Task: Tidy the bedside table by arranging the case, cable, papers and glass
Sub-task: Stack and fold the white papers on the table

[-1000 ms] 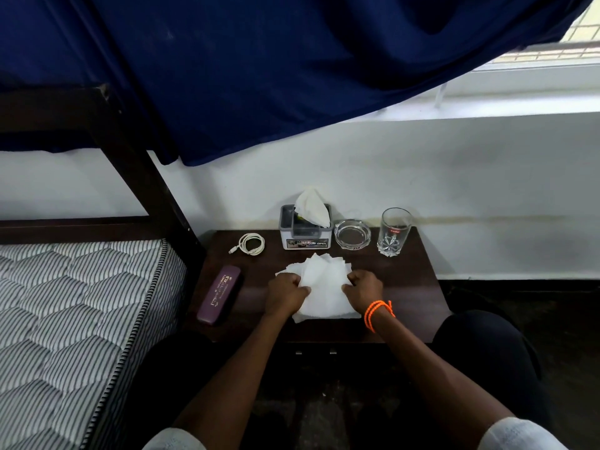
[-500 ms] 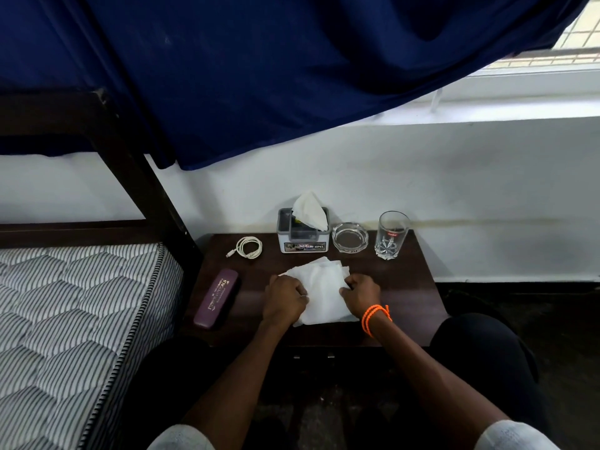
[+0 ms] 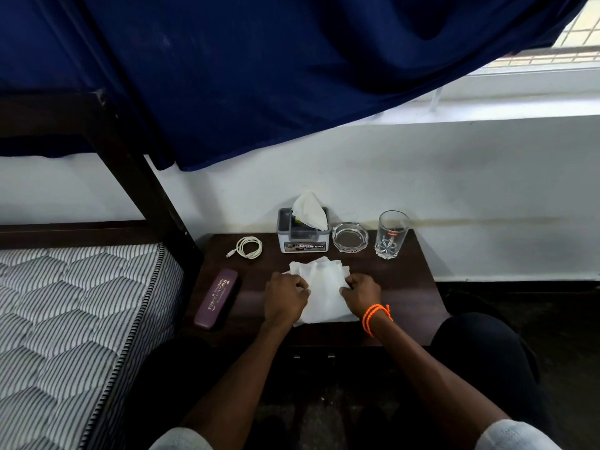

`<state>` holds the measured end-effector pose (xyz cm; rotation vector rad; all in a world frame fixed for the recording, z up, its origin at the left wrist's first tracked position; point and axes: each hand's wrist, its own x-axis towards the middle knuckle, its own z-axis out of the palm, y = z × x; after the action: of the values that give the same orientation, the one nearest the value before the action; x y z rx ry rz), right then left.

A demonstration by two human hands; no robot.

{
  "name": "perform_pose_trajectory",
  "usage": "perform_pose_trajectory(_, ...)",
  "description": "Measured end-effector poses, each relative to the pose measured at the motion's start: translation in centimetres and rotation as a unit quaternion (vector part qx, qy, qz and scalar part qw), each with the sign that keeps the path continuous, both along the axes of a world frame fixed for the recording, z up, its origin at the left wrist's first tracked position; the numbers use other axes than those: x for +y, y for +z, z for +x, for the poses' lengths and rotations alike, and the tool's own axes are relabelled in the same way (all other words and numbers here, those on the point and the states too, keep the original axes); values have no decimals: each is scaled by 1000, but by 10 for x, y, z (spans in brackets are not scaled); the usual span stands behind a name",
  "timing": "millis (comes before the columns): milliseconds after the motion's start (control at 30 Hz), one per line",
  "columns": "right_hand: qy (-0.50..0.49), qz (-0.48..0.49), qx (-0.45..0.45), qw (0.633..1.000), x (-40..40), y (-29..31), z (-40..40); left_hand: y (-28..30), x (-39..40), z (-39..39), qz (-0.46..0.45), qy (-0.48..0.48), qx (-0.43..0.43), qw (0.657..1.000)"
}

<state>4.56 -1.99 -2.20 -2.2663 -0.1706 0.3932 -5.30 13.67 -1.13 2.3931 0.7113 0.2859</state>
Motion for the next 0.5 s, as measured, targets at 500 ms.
perform_pose_trajectory(500,9,4,-14,1000,-2,1,0,5,-4,0,73,5,31,997)
